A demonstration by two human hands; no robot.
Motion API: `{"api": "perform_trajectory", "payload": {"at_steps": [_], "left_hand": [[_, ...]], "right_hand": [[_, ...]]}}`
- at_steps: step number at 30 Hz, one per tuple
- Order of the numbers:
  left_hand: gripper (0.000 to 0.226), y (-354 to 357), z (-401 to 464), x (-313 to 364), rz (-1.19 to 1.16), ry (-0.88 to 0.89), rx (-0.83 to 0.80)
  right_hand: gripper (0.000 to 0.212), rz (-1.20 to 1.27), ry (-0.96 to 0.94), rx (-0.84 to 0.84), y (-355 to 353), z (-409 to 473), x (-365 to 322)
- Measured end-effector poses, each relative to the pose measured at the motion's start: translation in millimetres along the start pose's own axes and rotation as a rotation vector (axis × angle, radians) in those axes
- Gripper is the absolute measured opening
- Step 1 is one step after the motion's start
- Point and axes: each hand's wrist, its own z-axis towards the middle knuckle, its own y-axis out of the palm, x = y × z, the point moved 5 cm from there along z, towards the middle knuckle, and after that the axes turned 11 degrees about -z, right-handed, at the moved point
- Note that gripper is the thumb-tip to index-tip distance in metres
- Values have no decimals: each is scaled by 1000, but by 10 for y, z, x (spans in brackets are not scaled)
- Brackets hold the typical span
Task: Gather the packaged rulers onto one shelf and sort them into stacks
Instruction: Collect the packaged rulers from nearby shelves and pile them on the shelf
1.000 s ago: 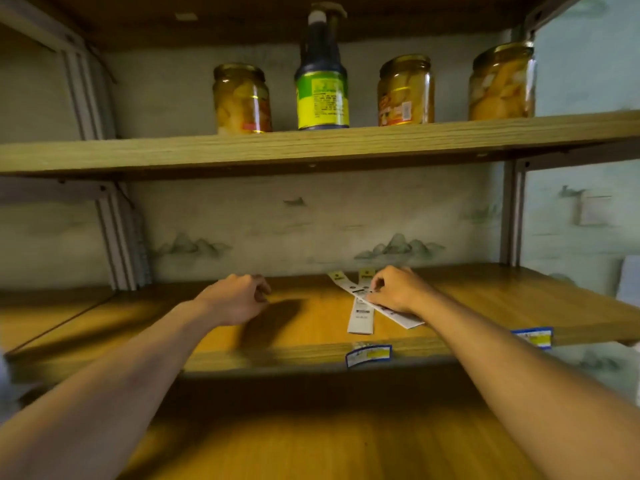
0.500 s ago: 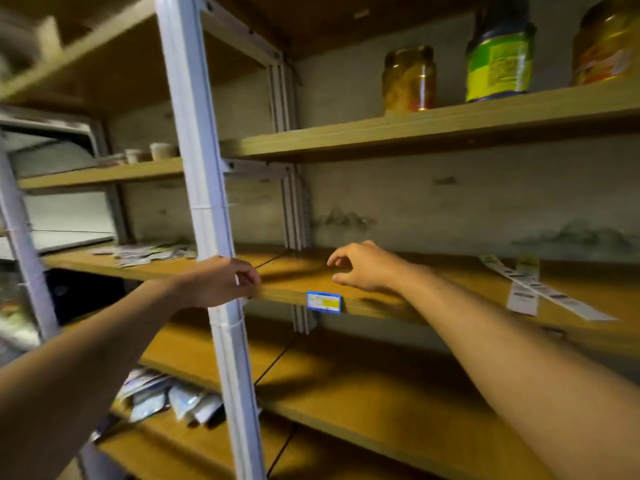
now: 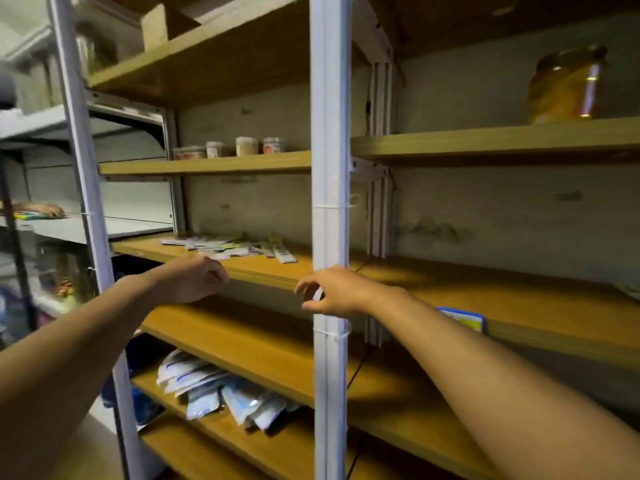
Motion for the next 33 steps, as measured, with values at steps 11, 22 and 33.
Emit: {"api": "perform_trajectory", "payload": {"at_steps": [11,22,33], "left_hand": [[21,48,197,-1528,-132,-37,66],[23,-11,1266,-2155,-229,-24,211],[28,113,2609,-2348,-77,8,182]], "right_hand": [[33,-47,195,55,346,1303,-377],[17,34,517,306,459,2586,368],[26,10,665,127,895,3391,1172]]}}
